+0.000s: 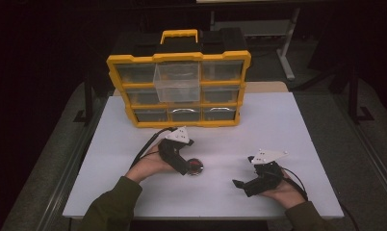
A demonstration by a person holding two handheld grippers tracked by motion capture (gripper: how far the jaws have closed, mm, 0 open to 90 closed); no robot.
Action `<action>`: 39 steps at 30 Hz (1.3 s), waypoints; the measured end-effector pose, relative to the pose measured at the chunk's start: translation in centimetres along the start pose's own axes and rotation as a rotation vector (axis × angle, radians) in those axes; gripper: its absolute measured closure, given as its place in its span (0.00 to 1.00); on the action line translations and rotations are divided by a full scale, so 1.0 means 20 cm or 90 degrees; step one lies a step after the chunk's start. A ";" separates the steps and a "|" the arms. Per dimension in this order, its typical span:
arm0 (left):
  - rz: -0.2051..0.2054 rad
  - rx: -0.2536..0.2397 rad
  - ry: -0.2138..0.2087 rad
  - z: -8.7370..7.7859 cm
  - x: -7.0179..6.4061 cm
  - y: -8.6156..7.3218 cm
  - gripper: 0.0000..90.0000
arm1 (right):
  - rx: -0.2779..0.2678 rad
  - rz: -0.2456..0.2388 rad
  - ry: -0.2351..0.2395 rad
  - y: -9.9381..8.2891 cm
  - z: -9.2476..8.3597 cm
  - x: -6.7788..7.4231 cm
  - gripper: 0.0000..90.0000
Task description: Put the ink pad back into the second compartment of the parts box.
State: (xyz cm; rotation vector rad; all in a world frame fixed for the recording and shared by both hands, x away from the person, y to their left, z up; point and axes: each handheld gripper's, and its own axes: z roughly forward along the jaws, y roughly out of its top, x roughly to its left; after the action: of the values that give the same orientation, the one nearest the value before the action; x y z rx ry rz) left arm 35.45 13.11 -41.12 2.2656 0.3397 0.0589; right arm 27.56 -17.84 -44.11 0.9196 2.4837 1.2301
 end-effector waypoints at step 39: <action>0.022 0.123 -0.016 0.15 -0.02 -0.07 0.01 | 0.005 -0.007 -0.007 -0.01 0.00 0.01 0.00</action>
State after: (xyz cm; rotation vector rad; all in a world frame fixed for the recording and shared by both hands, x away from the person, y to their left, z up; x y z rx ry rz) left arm 35.26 11.73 -44.08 2.4615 0.3038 0.0151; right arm 27.41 -17.80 -44.21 0.9105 2.4835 1.2091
